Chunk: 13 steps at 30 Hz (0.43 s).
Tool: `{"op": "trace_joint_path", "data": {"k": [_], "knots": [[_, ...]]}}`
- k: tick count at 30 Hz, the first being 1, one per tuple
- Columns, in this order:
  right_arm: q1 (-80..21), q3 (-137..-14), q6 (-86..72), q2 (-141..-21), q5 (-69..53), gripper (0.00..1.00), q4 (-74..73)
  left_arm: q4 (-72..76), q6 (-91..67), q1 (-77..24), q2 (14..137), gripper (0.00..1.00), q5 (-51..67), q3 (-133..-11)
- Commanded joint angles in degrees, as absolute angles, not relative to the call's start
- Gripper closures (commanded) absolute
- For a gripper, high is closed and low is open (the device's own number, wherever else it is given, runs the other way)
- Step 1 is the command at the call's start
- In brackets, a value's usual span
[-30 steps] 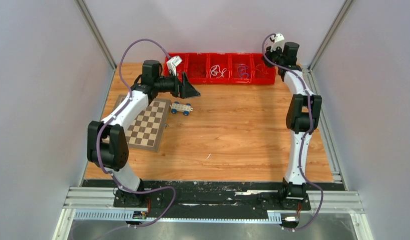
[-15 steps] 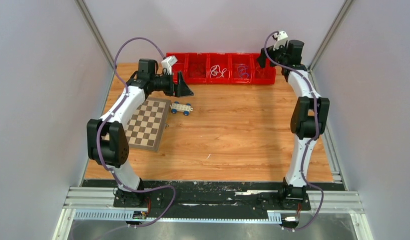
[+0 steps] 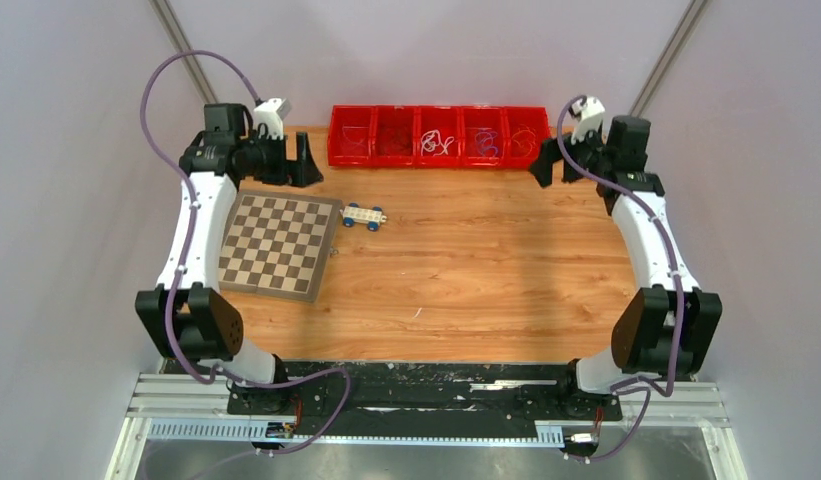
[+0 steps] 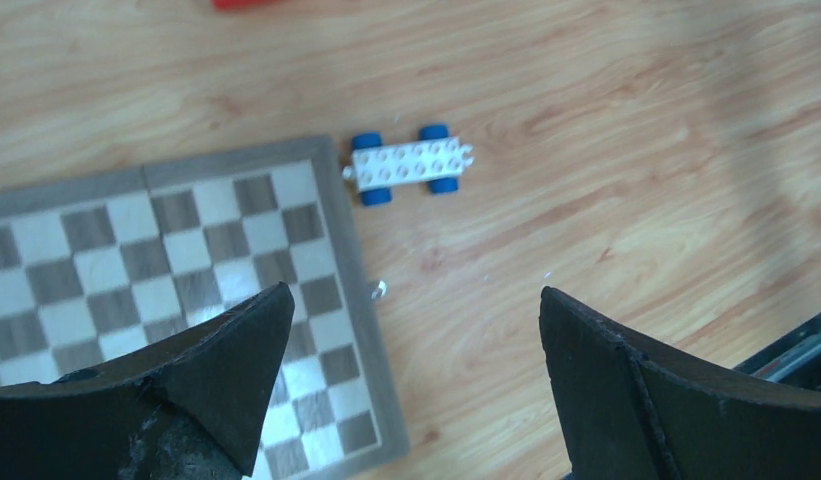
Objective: Untangle the cables
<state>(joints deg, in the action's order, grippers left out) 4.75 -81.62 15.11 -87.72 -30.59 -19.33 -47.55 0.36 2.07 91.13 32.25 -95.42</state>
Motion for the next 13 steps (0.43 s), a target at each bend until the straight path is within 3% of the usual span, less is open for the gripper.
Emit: {"op": "trace_joint_path", "data": {"k": [1, 7, 13], "knots": [[7.03, -69.0, 15.32, -82.27, -30.64, 0.0, -28.34, -51.35, 6.99, 2.71, 84.3, 0.0, 24.2, -86.72], [7.55, -56.25, 16.89, -74.11, -27.96, 0.0, -29.82, -50.65, 5.59, 2.66, 81.65, 0.0, 20.45, -75.52], [7.56, -53.13, 15.56, -71.53, -28.02, 0.0, -30.74, -48.48, 3.84, 2.68, 78.19, 0.0, 18.7, -69.87]]}}
